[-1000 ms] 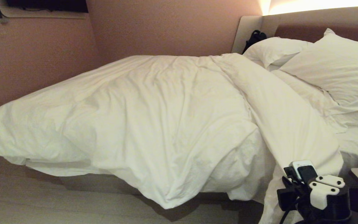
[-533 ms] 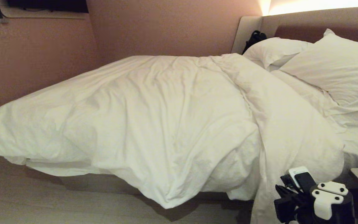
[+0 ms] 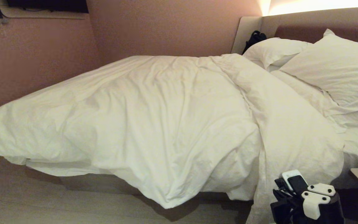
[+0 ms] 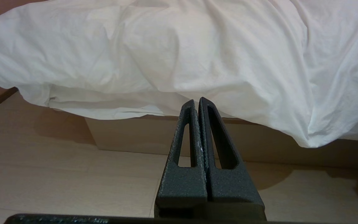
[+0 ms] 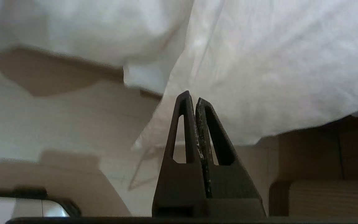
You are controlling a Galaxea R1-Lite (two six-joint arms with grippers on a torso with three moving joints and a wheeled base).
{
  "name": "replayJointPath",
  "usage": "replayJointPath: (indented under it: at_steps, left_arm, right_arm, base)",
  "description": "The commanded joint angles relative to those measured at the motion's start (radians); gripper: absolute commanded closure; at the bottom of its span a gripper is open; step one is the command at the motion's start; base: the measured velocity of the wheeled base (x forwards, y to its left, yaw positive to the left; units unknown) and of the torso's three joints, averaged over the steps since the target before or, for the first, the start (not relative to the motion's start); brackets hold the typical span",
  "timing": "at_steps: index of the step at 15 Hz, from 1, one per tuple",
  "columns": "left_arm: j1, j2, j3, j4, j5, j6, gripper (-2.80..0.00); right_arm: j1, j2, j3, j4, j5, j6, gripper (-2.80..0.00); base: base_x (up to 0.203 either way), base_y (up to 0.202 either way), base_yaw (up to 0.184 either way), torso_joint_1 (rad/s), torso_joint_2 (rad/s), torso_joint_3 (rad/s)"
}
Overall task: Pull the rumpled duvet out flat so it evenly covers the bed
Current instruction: Flatten the corners of the folded blanket
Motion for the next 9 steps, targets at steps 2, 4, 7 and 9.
replayJointPath:
  at_steps: [2,4,7,9]
  left_arm:
    - [0.000,0.000,0.000,-0.001,0.001,0.000,0.00]
    - [0.000,0.000,0.000,0.000,0.001,0.000,0.00]
    - [0.000,0.000,0.000,-0.001,0.001,0.000,0.00]
    - [0.000,0.000,0.000,-0.001,0.001,0.000,0.00]
  right_arm:
    - [-0.030,0.010,-0.034,-0.078,-0.007,0.009,0.00]
    - [-0.071,0.001,-0.074,-0.080,-0.010,0.029,0.00]
    - [-0.148,-0.028,-0.145,-0.078,-0.011,0.069,0.00]
    - [-0.187,-0.061,-0.185,-0.070,-0.017,0.100,0.00]
  base:
    - [0.000,0.000,0.000,0.000,0.00,0.000]
    - [0.000,0.000,0.000,0.000,0.00,0.000]
    - [0.000,0.000,0.000,0.000,0.00,0.000]
    - [0.000,0.000,0.000,0.000,0.00,0.000]
